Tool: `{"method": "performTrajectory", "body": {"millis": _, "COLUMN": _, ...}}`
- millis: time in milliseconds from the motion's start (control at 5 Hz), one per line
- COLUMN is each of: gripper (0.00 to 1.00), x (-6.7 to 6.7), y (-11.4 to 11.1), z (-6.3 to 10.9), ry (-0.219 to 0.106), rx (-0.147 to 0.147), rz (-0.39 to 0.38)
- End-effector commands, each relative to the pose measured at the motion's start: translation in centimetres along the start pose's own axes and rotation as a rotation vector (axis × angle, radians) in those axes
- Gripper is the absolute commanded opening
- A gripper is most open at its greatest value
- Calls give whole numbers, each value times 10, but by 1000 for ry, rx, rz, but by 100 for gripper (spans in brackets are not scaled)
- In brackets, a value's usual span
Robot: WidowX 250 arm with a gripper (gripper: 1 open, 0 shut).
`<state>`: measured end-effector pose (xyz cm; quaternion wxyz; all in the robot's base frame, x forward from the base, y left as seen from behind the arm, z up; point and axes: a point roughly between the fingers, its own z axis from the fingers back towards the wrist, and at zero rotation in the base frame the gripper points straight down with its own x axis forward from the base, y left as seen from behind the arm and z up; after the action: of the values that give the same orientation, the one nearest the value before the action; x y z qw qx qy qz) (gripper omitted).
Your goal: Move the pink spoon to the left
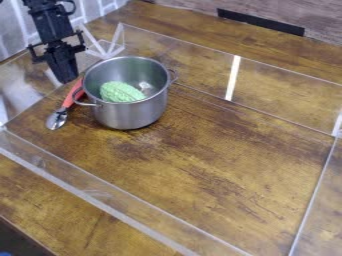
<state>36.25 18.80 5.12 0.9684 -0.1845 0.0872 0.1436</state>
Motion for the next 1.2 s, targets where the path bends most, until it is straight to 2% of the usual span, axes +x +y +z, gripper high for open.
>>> {"method": "performTrajectory", "body": {"millis": 0, "gripper": 100, "x": 4, "y": -11, "z": 26, "ry": -61, "rx": 32, "rz": -31}}
{"method": "performTrajectory", "body": {"millis": 200, "gripper": 100, "x": 8, "y": -11, "z": 16, "ry": -35, "rx": 26, "rz": -30}}
{"method": "performTrajectory", "body": {"millis": 400, "gripper": 0, "x": 13, "y": -11, "z": 9, "ry": -29, "rx": 25, "rz": -38}}
{"method": "performTrajectory", "body": {"millis": 800, "gripper": 0, "x": 8, "y": -11, "z": 33, "ry": 11, "rx": 34, "rz": -120}}
{"method": "performTrajectory", "body": {"millis": 1000, "gripper": 0, "x": 13, "y": -7, "z": 27, "ry": 35, "rx": 27, "rz": -152}}
